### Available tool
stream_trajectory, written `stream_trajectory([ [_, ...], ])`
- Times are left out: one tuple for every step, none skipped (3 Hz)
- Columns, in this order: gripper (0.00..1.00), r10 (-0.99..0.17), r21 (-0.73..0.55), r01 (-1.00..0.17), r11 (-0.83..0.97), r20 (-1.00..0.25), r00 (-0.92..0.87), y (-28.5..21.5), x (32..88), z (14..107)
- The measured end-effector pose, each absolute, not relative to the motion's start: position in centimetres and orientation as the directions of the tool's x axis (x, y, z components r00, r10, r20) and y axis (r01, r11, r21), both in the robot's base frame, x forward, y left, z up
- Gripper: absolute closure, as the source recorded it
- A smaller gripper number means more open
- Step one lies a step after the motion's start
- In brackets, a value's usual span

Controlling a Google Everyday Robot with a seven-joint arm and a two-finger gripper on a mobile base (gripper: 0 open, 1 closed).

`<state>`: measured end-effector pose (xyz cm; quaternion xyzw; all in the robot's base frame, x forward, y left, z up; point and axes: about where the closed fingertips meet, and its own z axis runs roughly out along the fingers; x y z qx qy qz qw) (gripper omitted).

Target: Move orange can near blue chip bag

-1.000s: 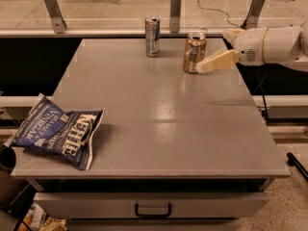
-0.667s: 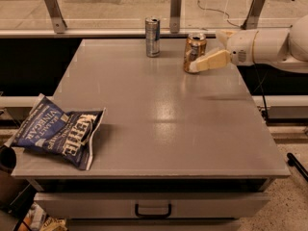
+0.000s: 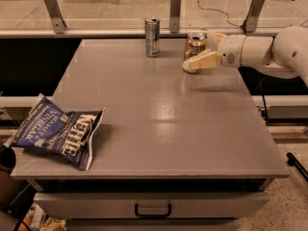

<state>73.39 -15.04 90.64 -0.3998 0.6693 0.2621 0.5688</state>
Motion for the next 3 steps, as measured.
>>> stream_trajectory([
  [0.17,-0.163,-0.053,-0.835,0.548,-0.986,-0.044,-14.43,74.68,88.79],
  [0.41,-0.162,-0.05,-0.838,0.544,-0.986,-0.047,-14.07,74.71,88.62],
  [0.65,-0.161,-0.048,-0.841,0.539,-0.986,-0.047,-13.71,74.76,88.56],
])
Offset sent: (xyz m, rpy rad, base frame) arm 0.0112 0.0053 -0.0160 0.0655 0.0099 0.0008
